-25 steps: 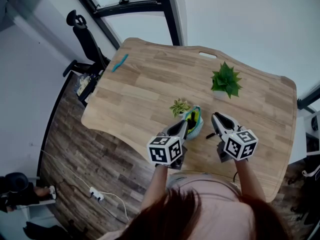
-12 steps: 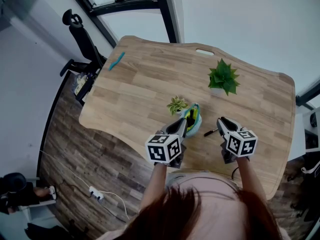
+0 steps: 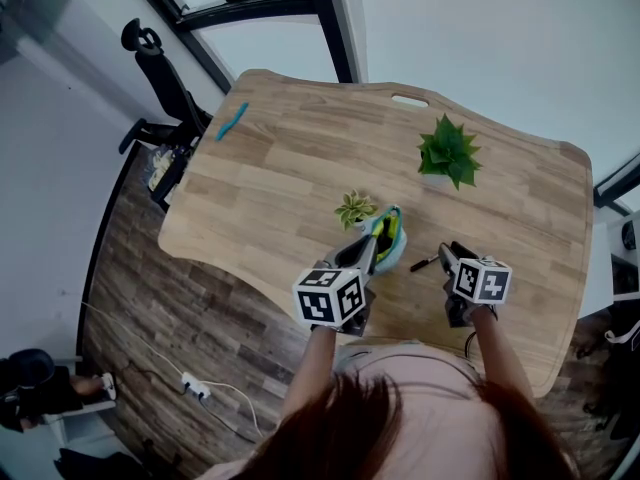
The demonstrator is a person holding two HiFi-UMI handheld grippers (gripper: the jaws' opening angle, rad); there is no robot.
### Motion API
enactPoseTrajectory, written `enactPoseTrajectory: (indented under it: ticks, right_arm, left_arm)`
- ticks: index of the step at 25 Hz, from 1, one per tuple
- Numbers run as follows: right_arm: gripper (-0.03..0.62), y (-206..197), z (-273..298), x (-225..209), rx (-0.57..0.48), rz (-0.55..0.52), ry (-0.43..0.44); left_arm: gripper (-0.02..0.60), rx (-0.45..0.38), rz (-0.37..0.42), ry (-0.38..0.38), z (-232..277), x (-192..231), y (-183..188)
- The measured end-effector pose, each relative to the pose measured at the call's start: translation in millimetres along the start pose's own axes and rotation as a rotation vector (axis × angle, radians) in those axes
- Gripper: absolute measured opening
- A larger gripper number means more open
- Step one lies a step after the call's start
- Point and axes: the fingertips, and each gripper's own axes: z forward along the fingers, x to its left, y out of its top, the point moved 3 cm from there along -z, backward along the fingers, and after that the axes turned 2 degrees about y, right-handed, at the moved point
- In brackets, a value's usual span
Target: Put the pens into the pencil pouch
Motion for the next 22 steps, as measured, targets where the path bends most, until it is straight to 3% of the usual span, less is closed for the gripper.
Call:
enactPoseTrajectory:
  ticks: [16,22]
  right_arm:
    - [0.184,-30.2,26.1,-34.5,0.147,0.250,-0.149]
    - [0.181,-28.9,31.3,-33.6,0.193,0.185,-0.209]
  left_arm:
    - [0.012,0.010,-0.009,-0.008,3.8,0.0,-1.4]
    - [0.012,0.016,-0.011,-0.015,5.4,0.0,-2.2]
